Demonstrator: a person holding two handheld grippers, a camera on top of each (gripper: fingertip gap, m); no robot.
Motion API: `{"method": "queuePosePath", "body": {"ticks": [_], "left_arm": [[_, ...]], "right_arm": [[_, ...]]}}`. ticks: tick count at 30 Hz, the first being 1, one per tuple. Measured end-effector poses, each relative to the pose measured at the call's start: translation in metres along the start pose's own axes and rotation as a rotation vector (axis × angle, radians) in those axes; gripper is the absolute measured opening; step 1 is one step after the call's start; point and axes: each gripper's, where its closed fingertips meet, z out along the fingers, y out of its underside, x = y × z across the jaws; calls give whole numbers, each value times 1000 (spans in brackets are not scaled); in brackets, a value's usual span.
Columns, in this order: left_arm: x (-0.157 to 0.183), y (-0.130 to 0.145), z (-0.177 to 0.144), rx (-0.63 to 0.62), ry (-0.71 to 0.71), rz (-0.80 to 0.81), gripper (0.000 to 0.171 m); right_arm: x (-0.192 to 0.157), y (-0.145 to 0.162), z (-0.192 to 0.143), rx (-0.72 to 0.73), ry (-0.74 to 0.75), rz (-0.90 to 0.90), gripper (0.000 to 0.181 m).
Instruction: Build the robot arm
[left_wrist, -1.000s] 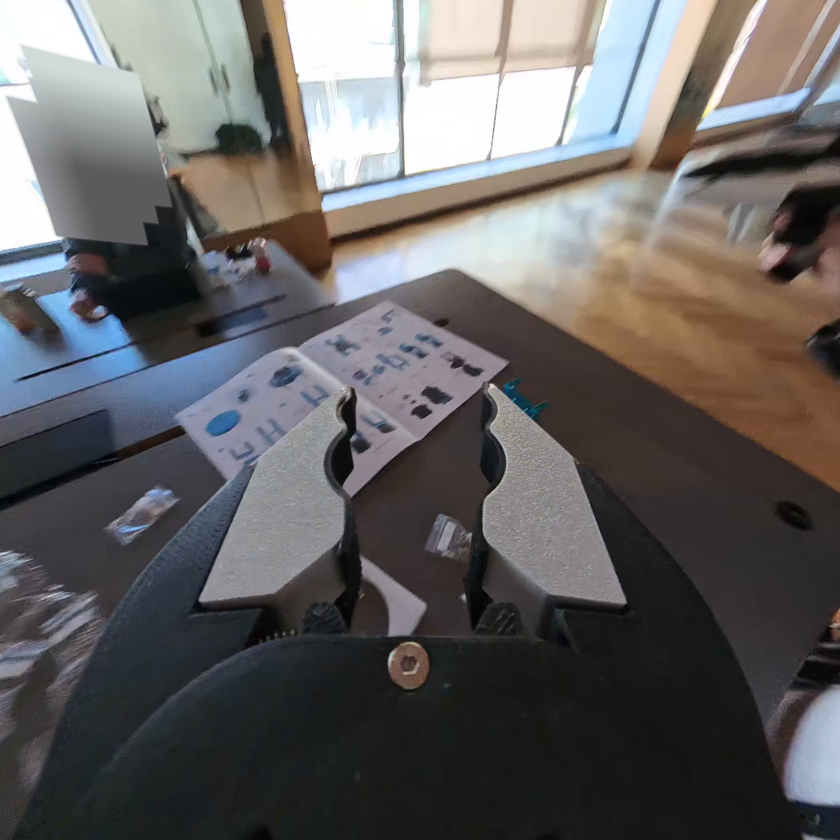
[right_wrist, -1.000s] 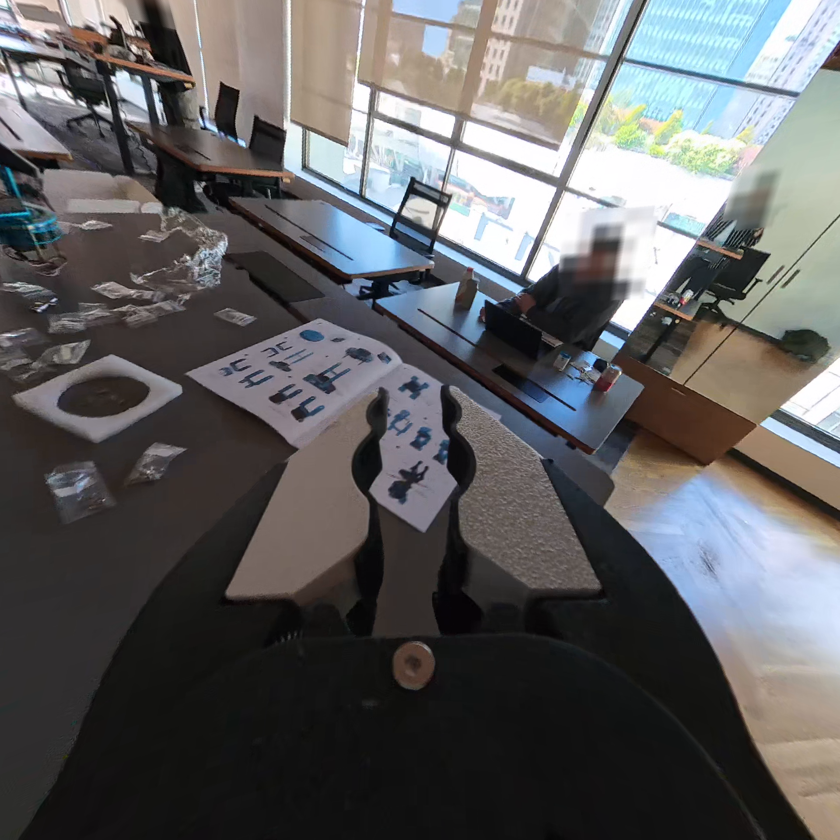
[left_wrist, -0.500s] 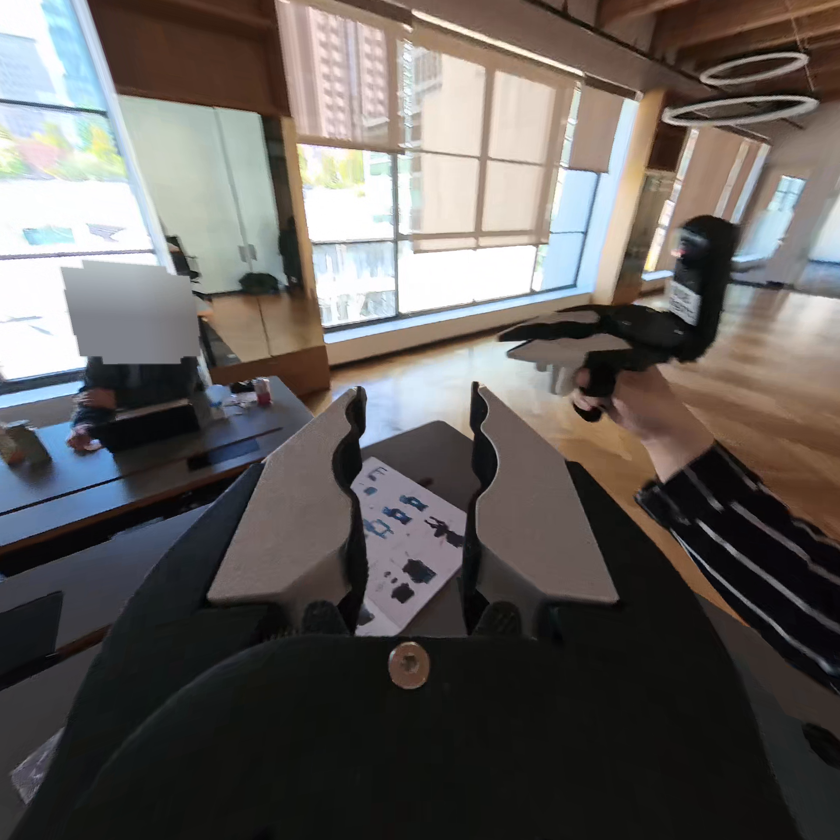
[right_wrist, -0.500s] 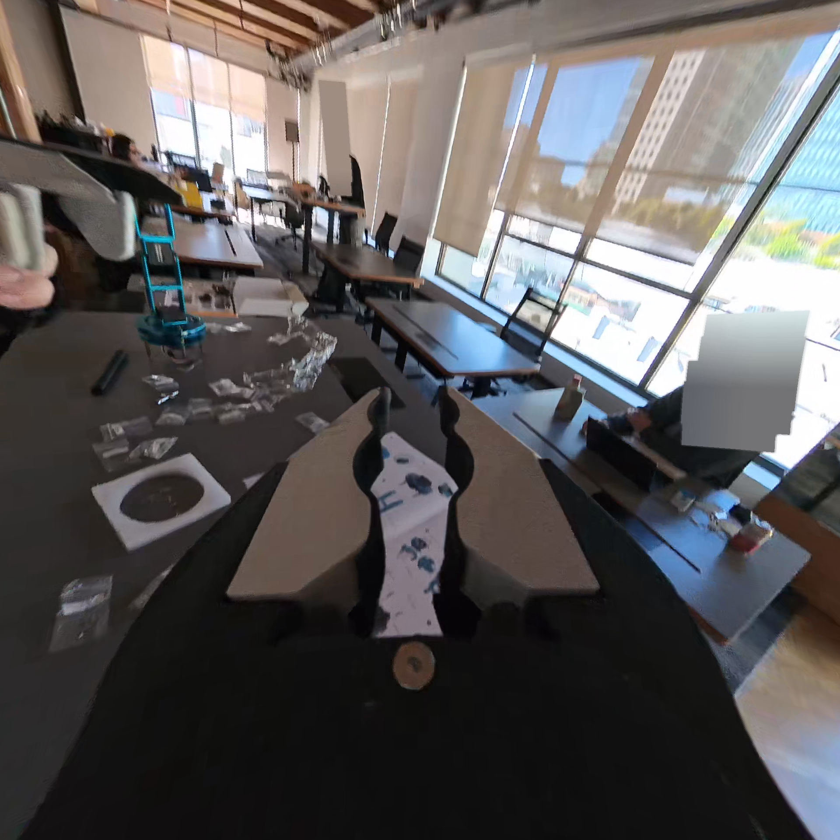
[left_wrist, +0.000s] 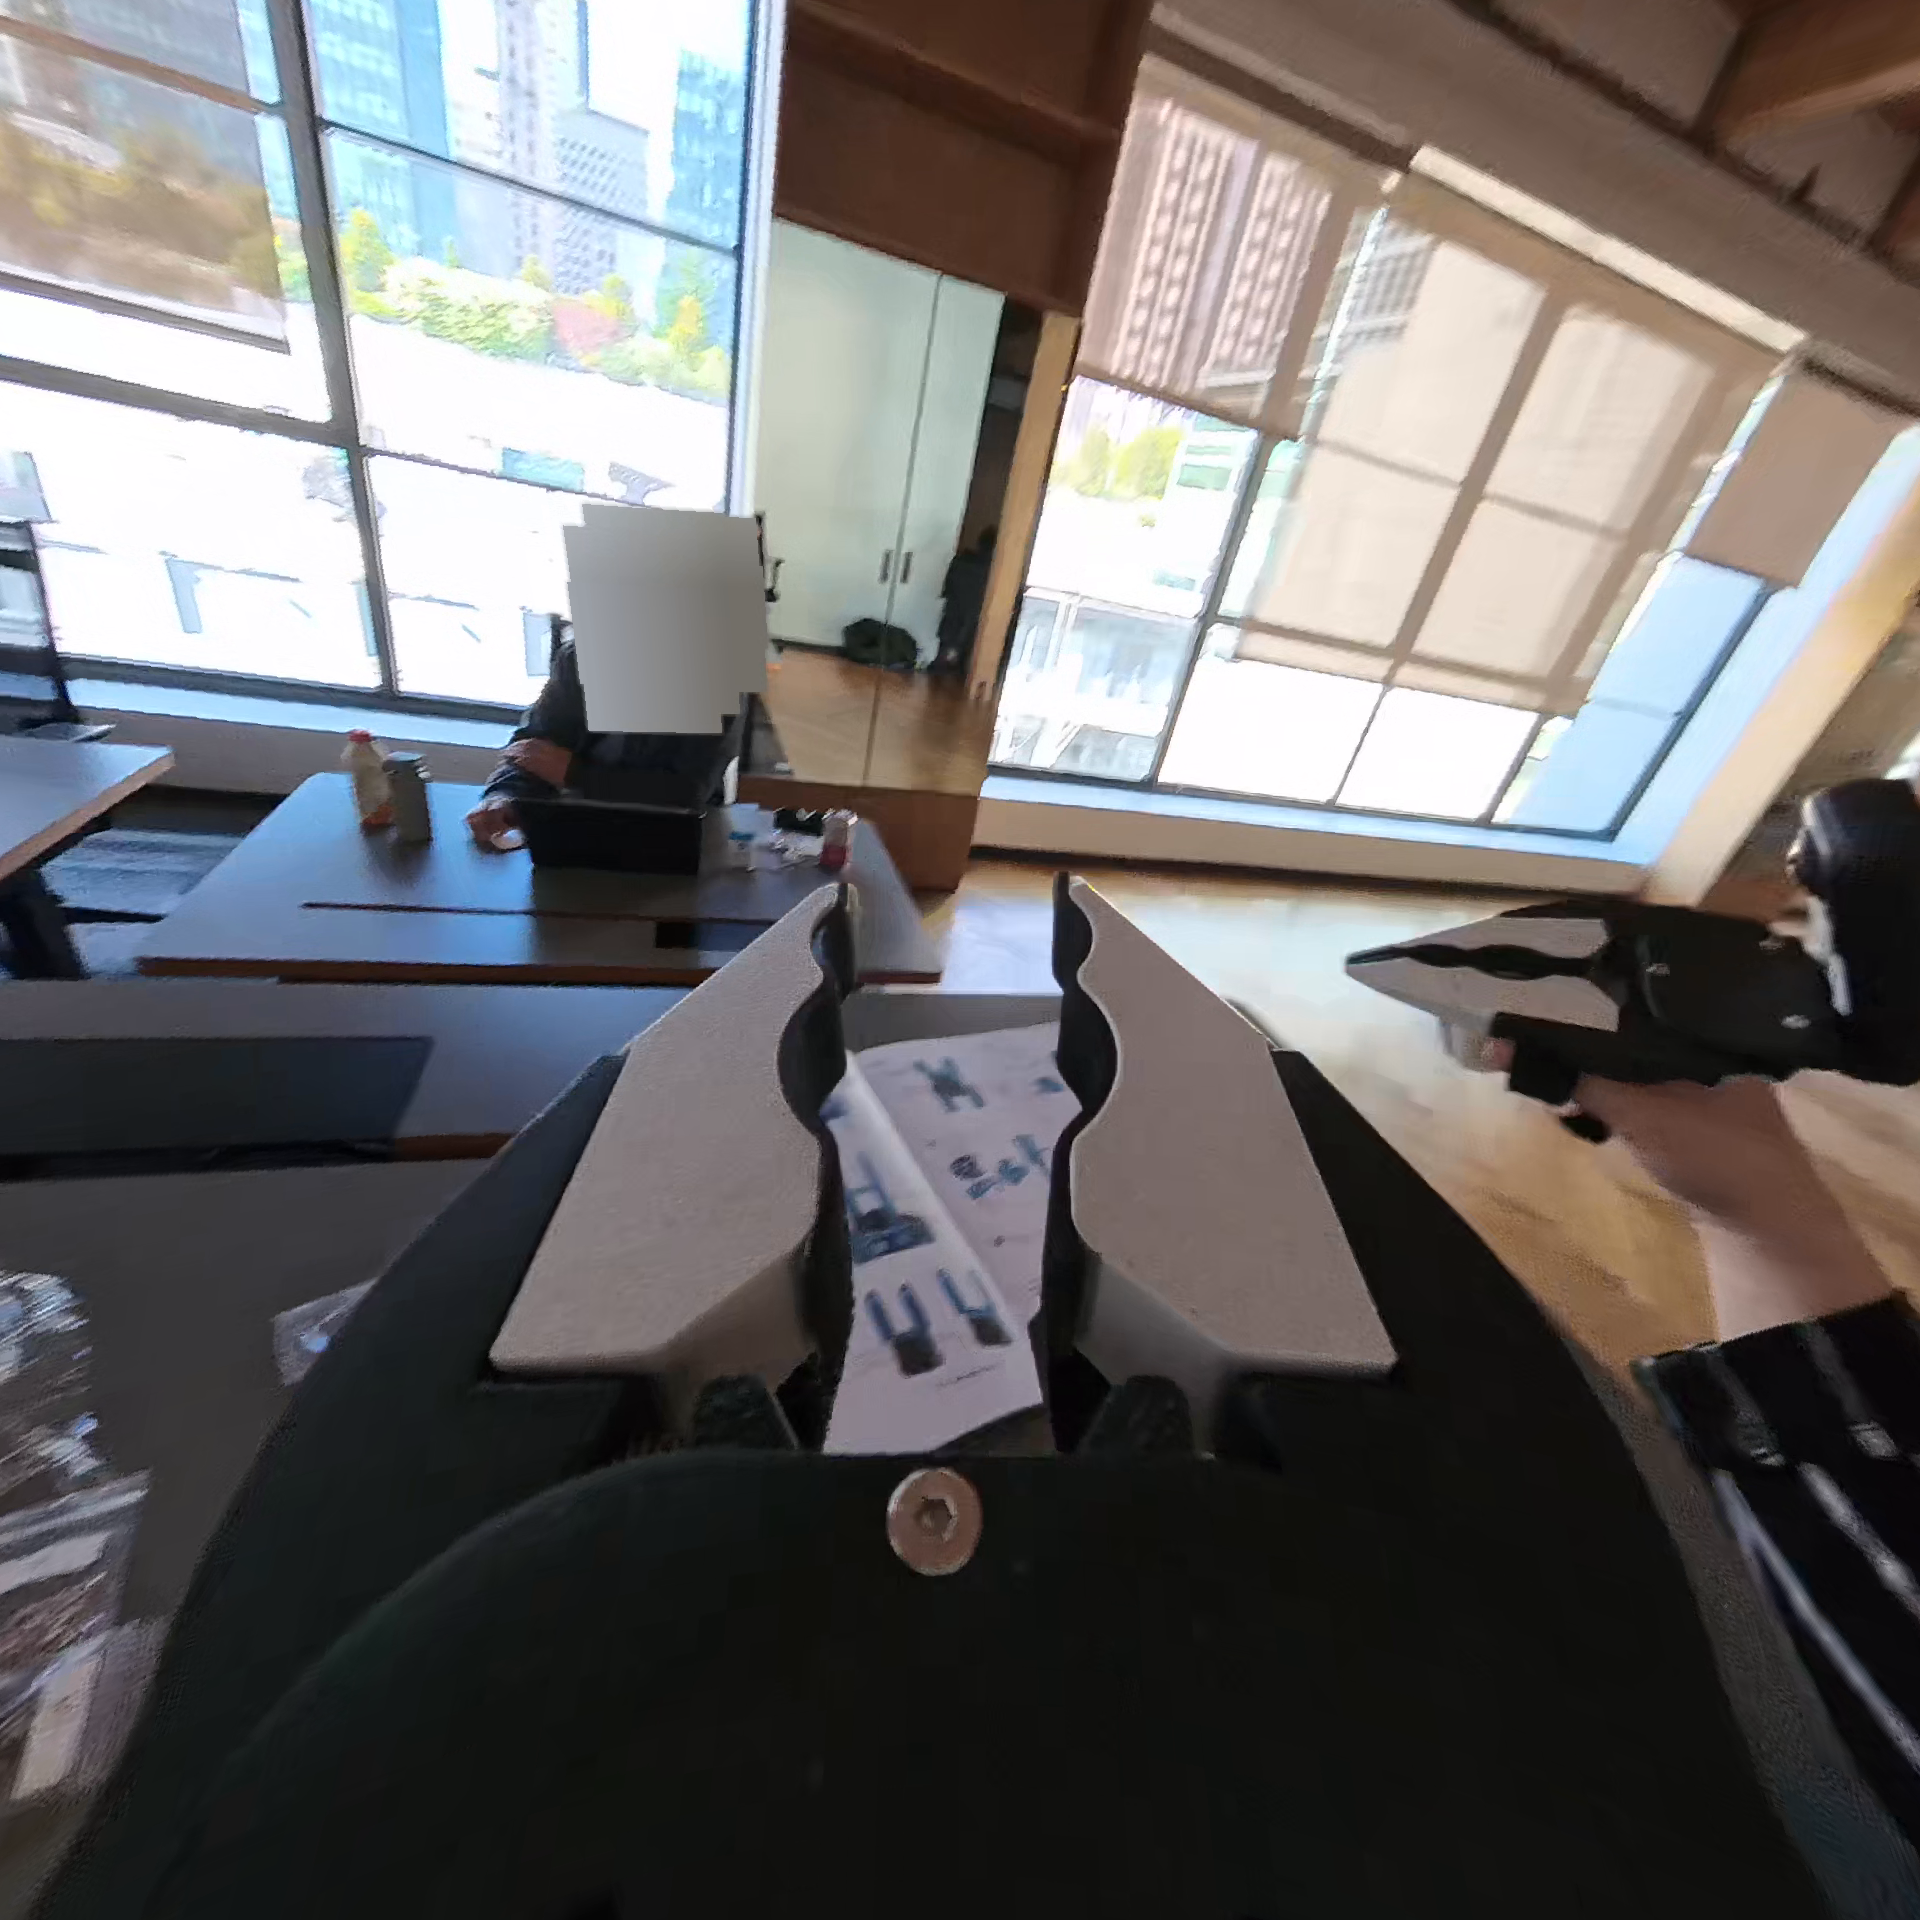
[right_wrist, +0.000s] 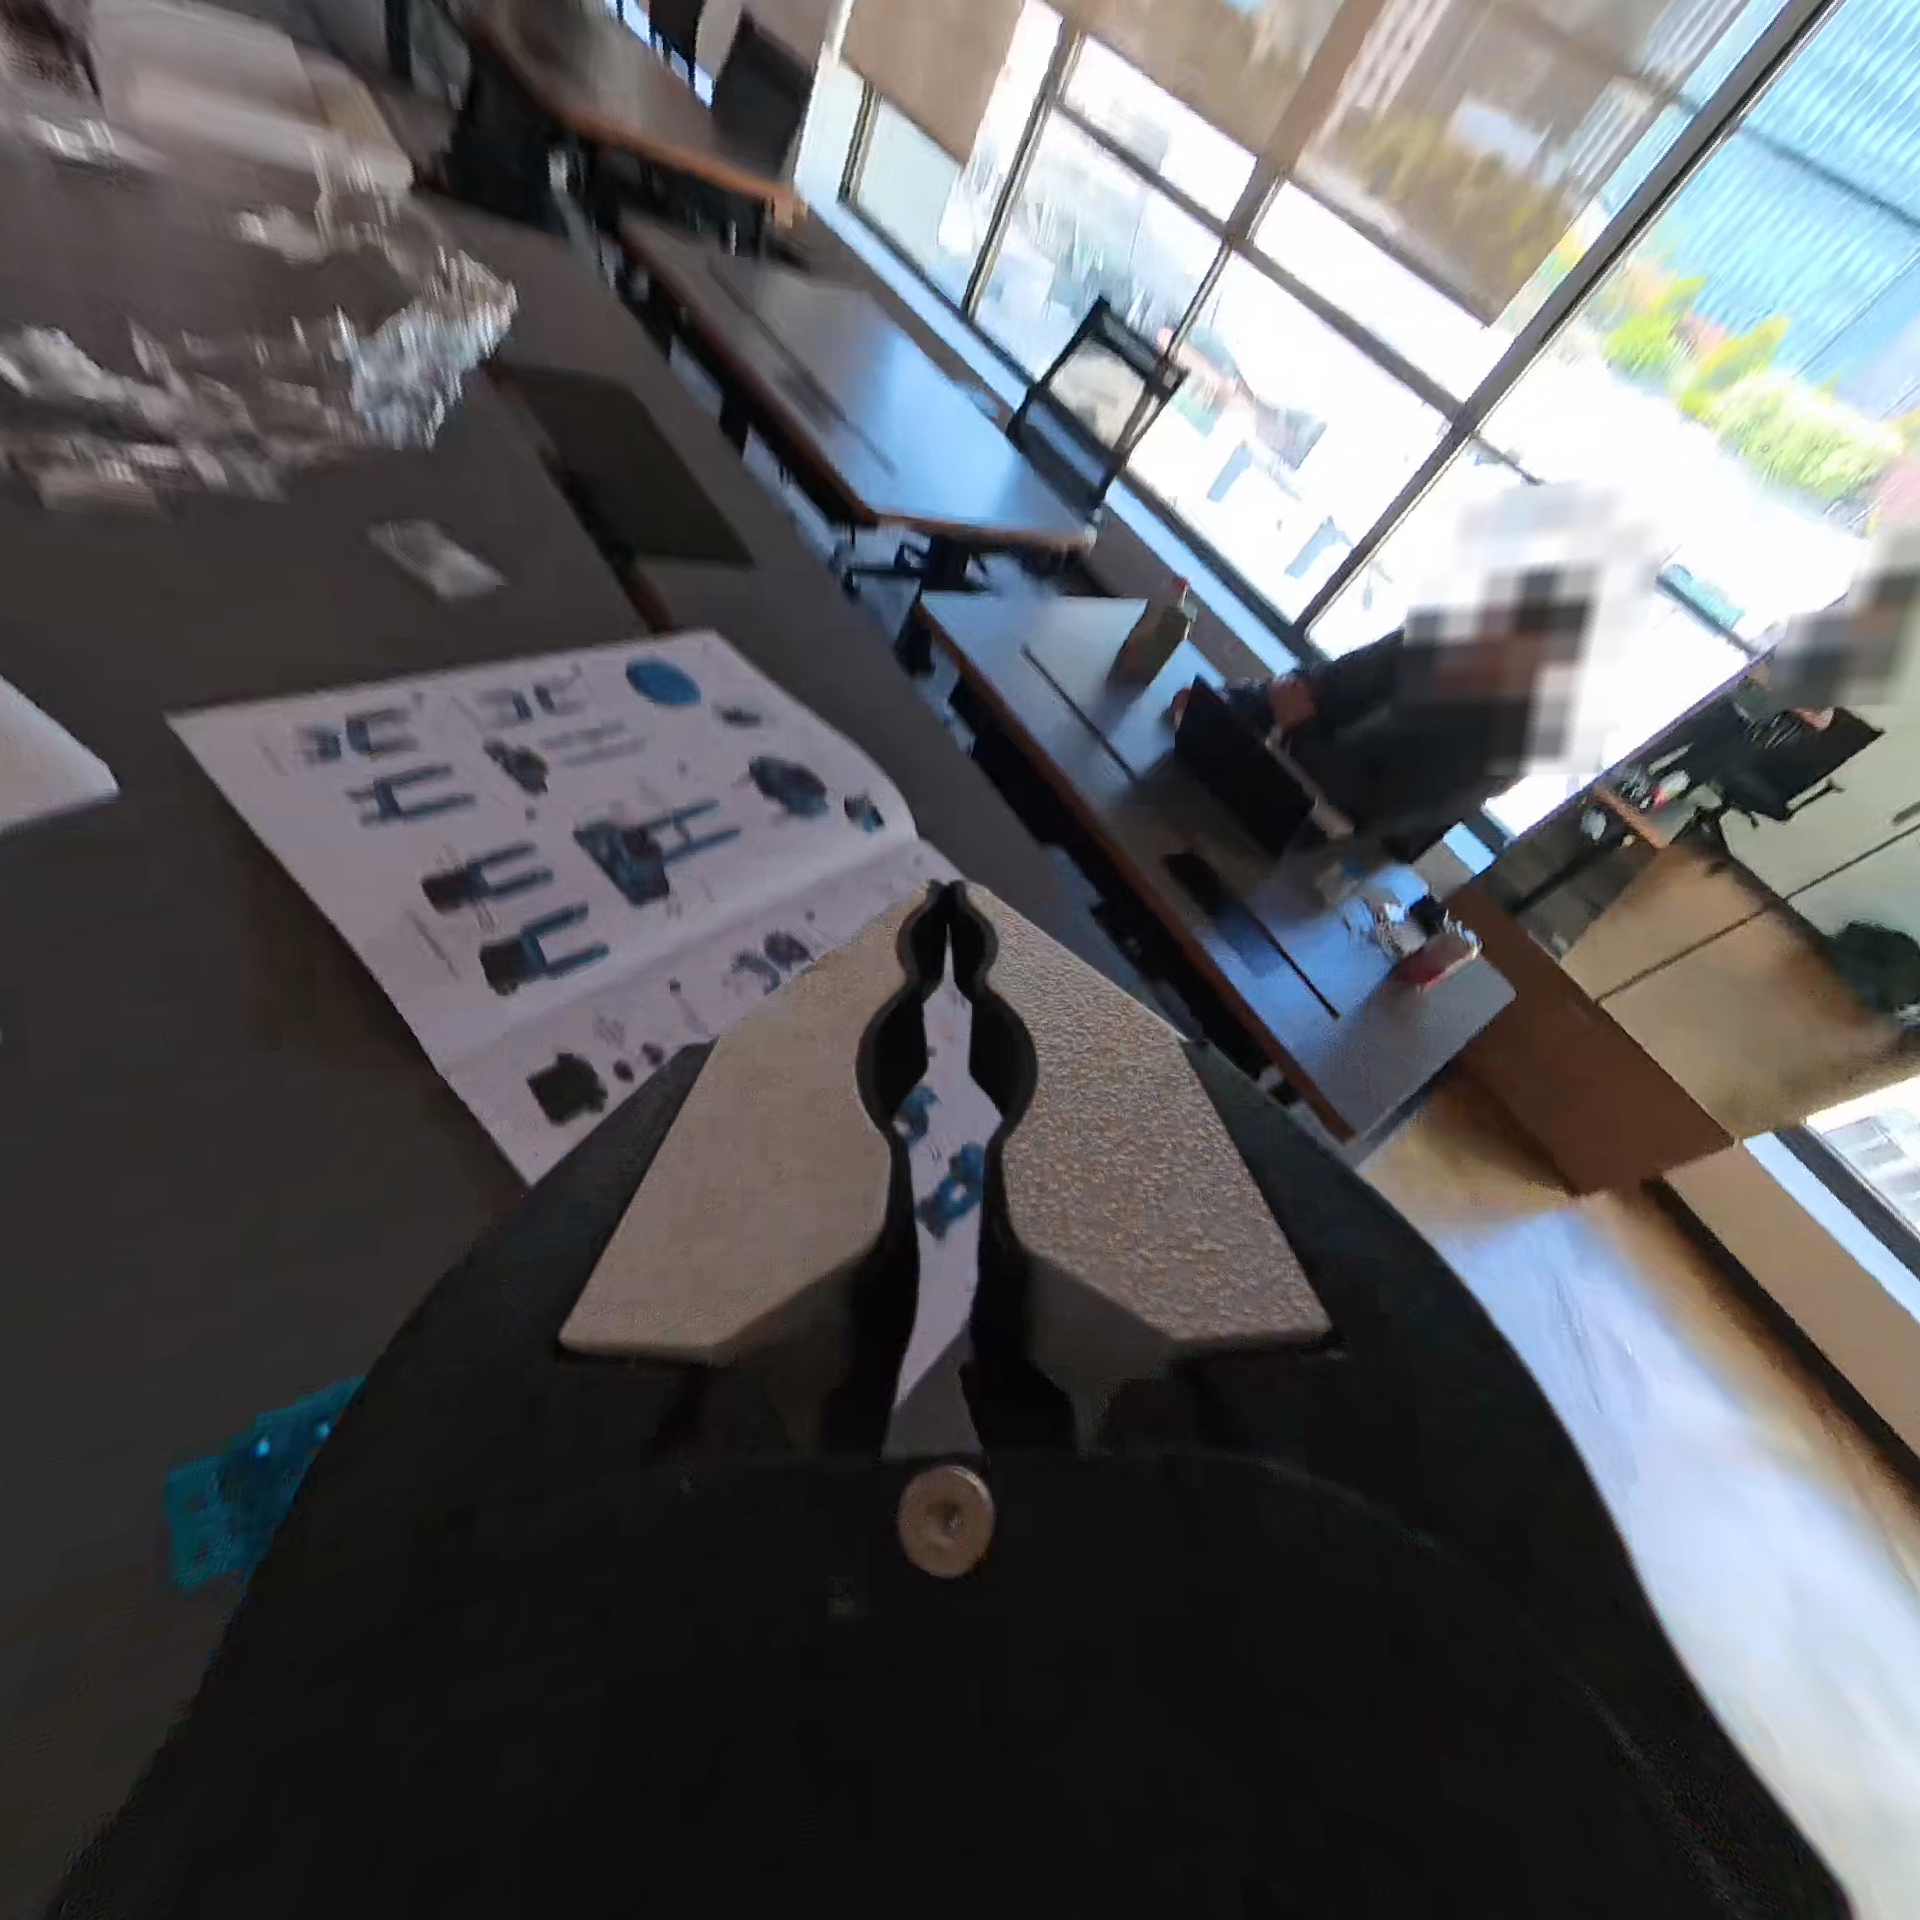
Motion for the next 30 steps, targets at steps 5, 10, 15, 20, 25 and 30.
{"method": "queuePosePath", "body": {"ticks": [5,10,15,20,25,30], "left_arm": [[-11,16,6,-86,-79,34,41],[-11,41,19,-209,-82,68,45],[-6,35,22,-162,-61,55,45],[-2,30,21,-133,-34,24,45],[1,25,22,-98,-36,24,45],[-2,28,20,-126,-74,52,50]], "right_arm": [[12,34,4,-154,26,23,0],[14,23,8,-53,-8,237,0],[38,-4,-13,149,49,423,2],[61,-13,-32,270,106,544,0],[68,-14,-32,283,201,443,0],[67,-16,-30,263,240,411,0]]}}
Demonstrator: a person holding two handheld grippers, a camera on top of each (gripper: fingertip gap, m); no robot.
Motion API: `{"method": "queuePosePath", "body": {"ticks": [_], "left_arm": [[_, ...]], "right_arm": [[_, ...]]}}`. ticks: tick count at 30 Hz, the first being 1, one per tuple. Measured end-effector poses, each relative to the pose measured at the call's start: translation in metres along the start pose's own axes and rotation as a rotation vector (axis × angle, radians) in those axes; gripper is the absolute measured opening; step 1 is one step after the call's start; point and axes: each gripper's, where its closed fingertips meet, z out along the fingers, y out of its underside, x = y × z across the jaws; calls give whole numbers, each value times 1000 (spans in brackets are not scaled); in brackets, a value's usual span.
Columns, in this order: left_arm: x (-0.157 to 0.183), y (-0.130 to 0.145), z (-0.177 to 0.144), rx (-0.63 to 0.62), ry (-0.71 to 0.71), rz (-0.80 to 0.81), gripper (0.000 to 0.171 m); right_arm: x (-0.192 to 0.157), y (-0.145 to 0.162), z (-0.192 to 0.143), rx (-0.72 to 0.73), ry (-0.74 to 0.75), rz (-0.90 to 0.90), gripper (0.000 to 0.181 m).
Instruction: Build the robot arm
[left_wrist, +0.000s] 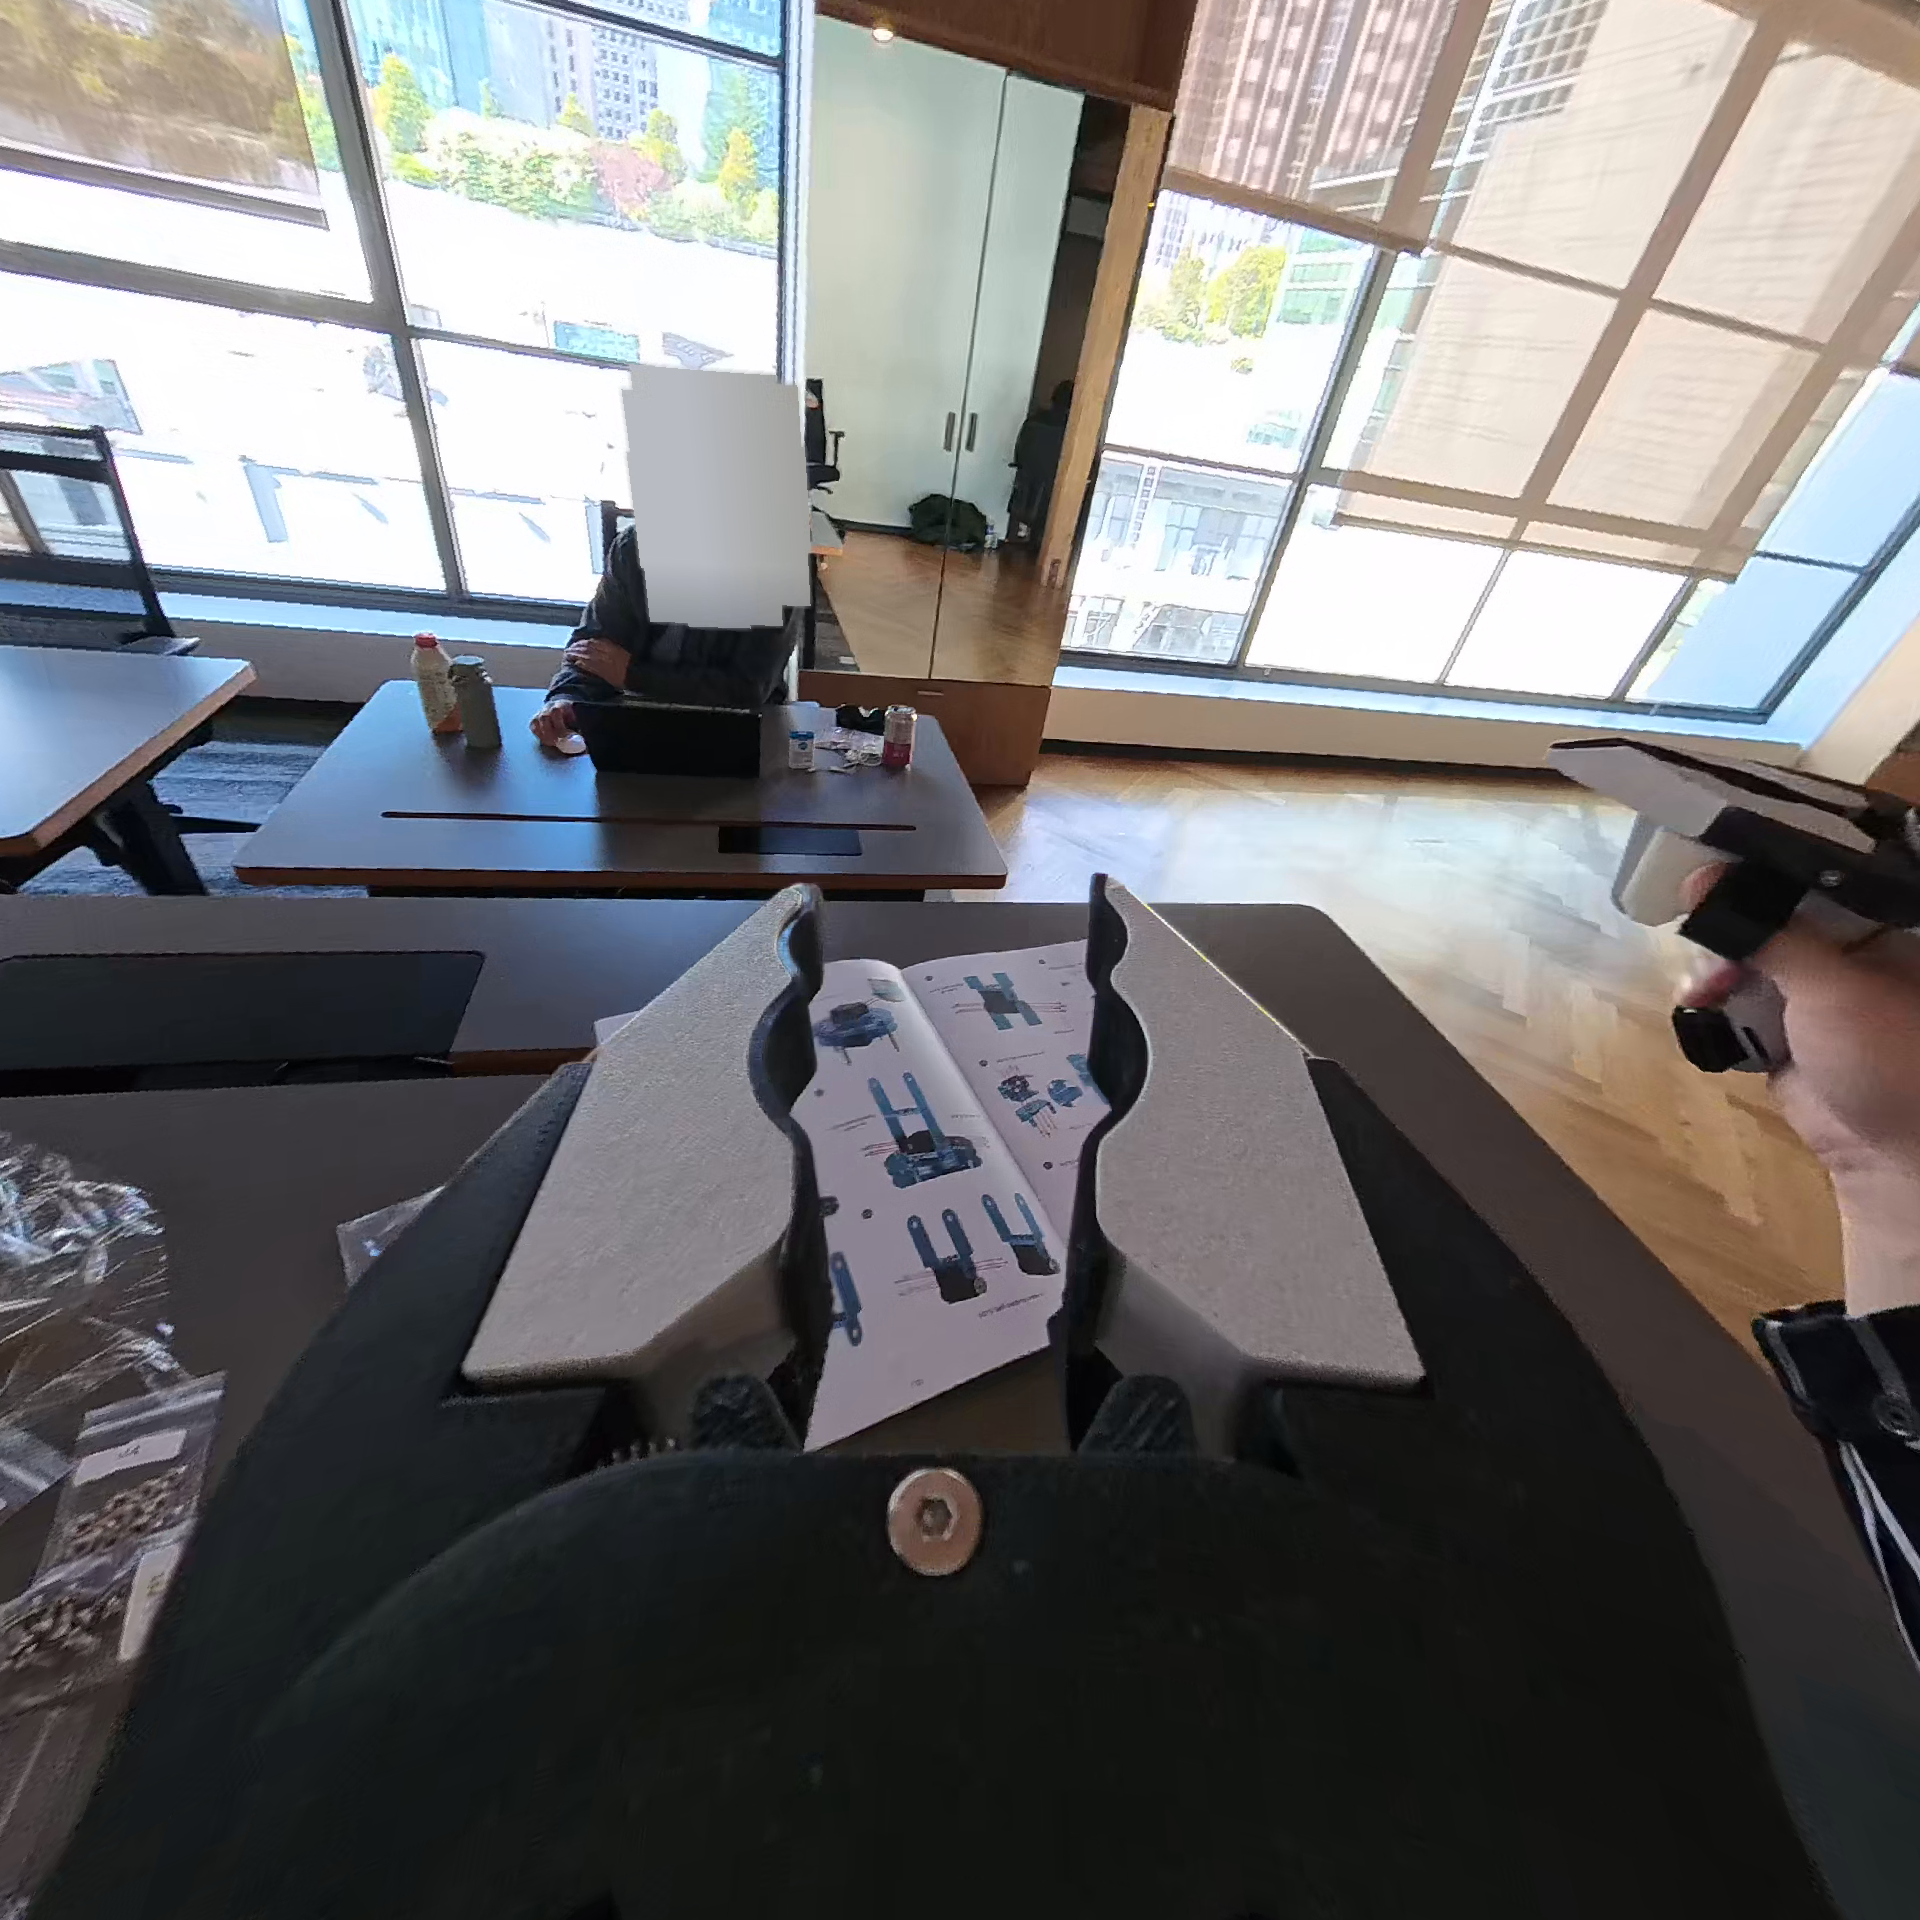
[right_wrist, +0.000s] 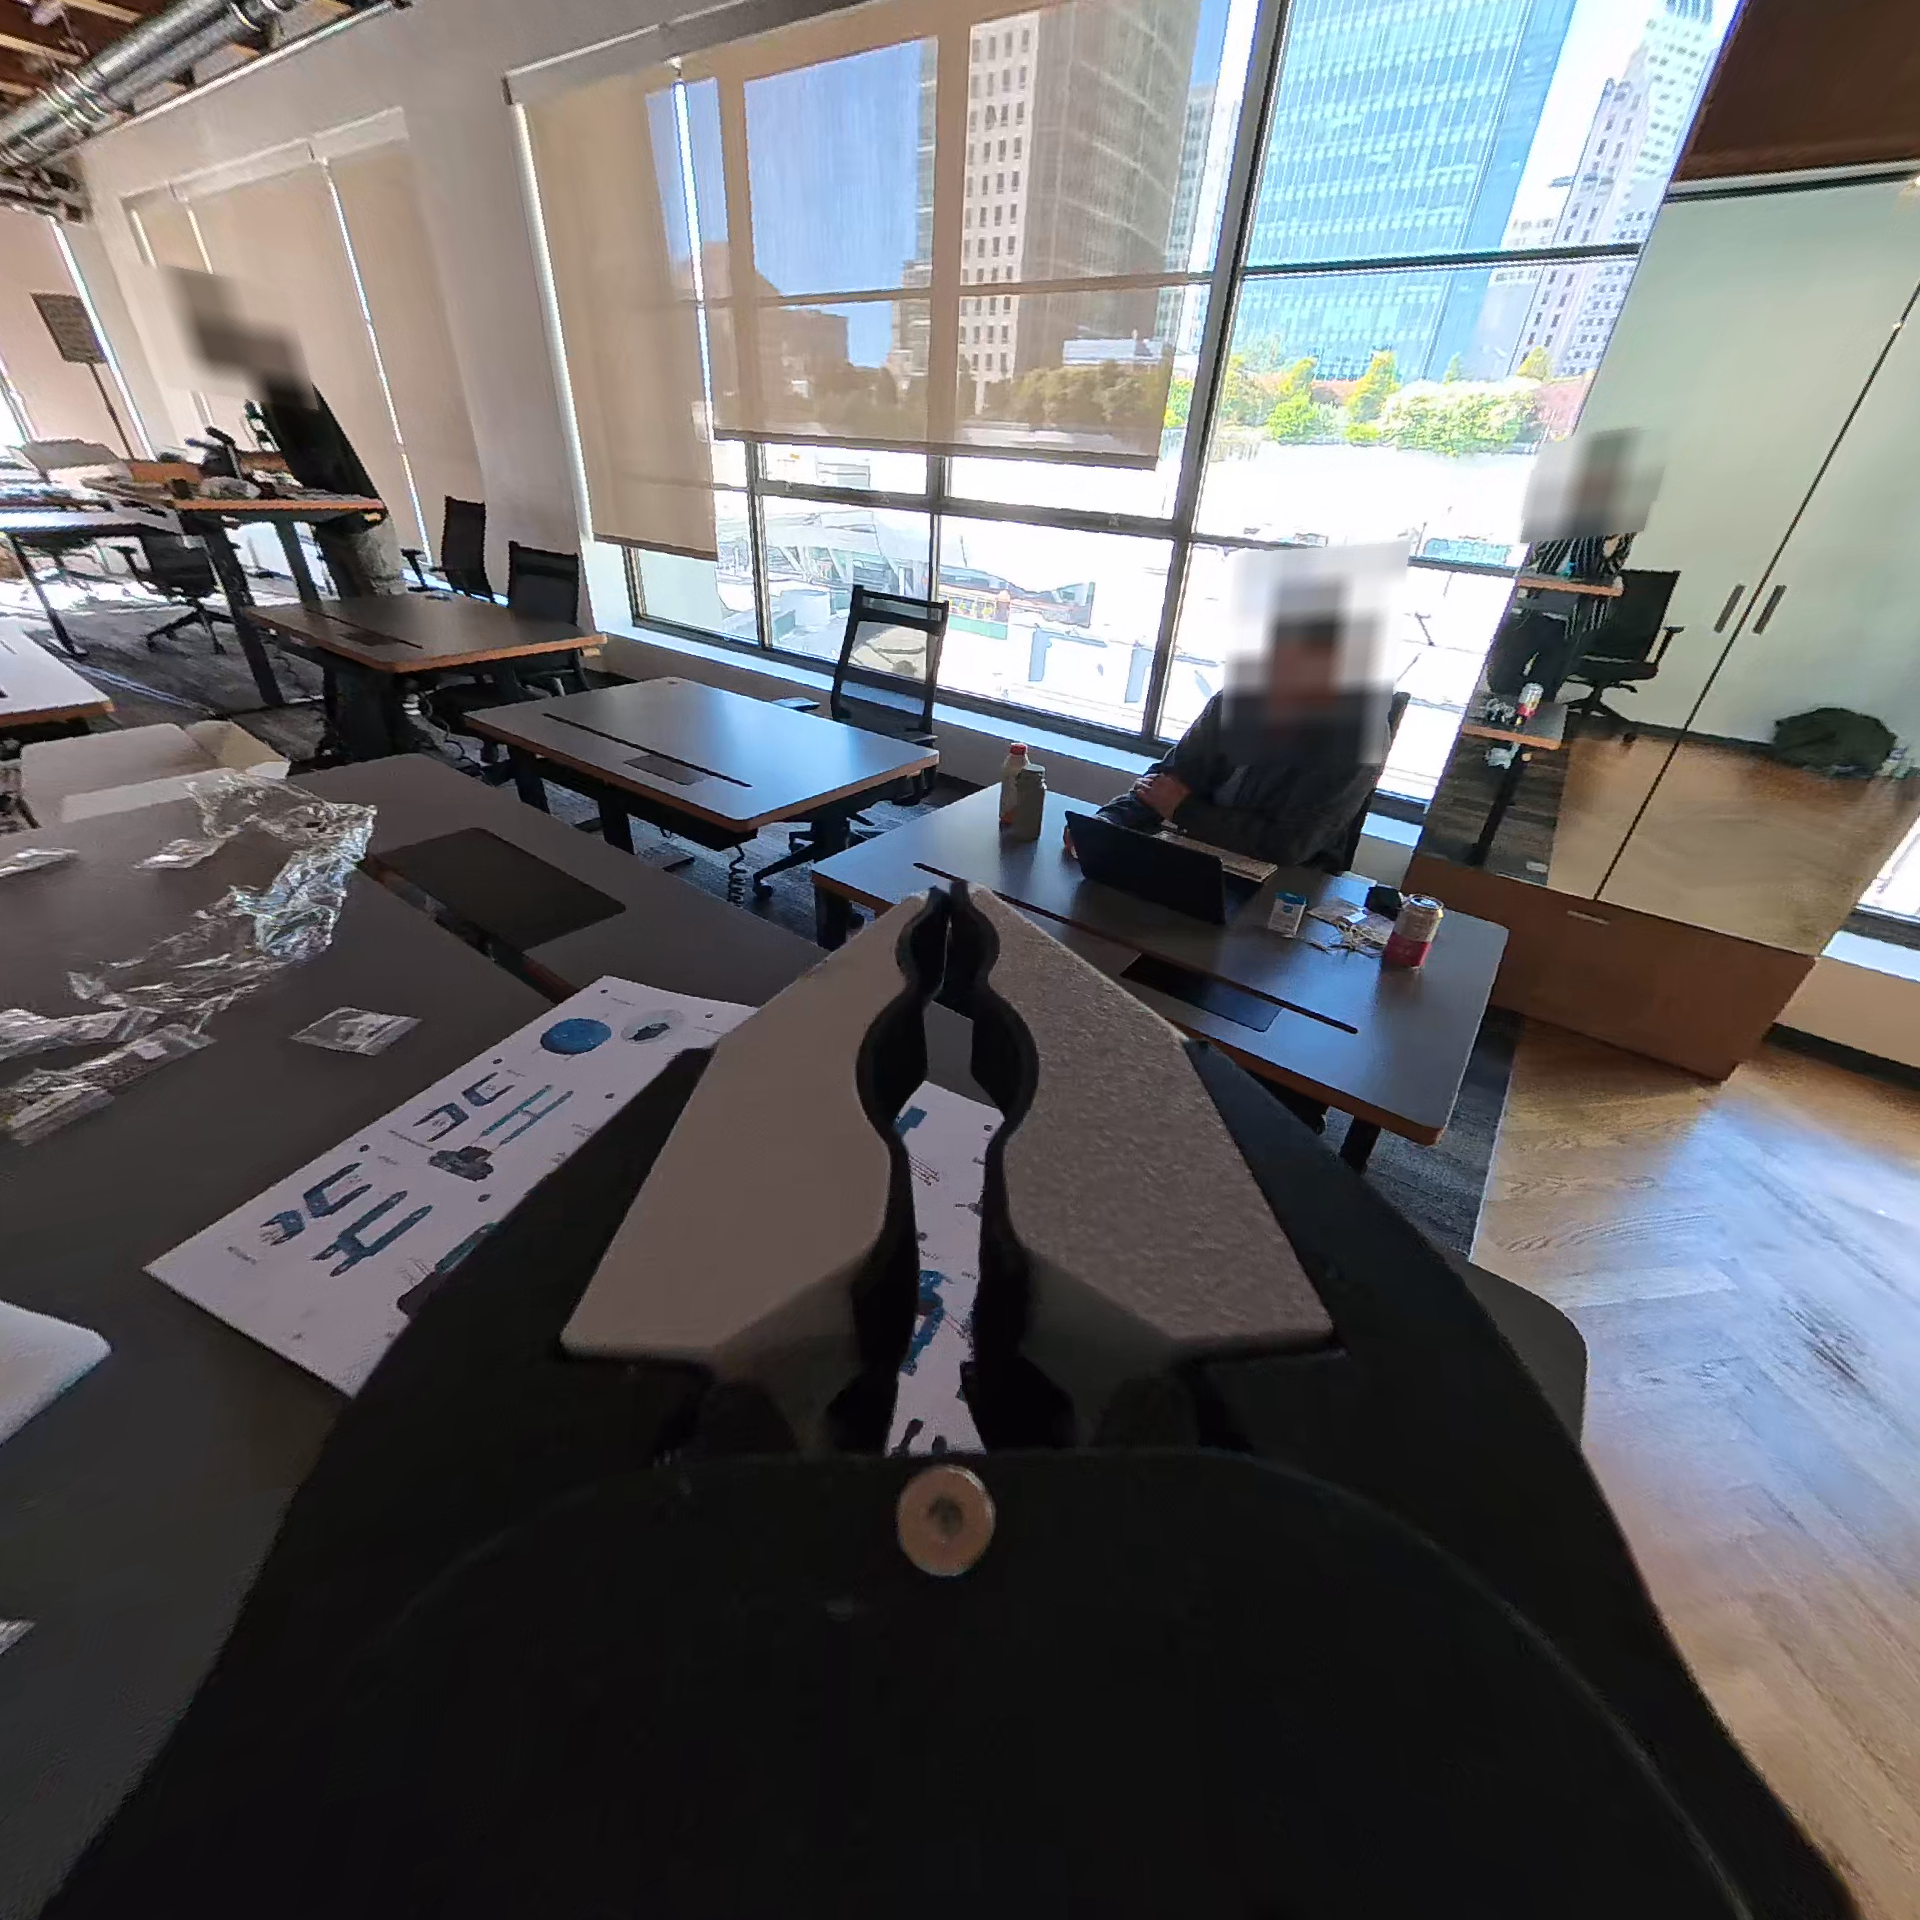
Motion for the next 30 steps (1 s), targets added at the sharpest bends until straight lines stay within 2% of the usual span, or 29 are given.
{"method": "queuePosePath", "body": {"ticks": [11,21,30], "left_arm": [[-3,-4,1,32,5,-49,49],[3,-4,4,41,43,-69,50],[5,-8,2,66,60,-86,49]], "right_arm": [[8,3,1,-15,51,15,0],[-3,8,6,-50,22,-60,0],[-3,-4,1,17,18,-59,5]]}}
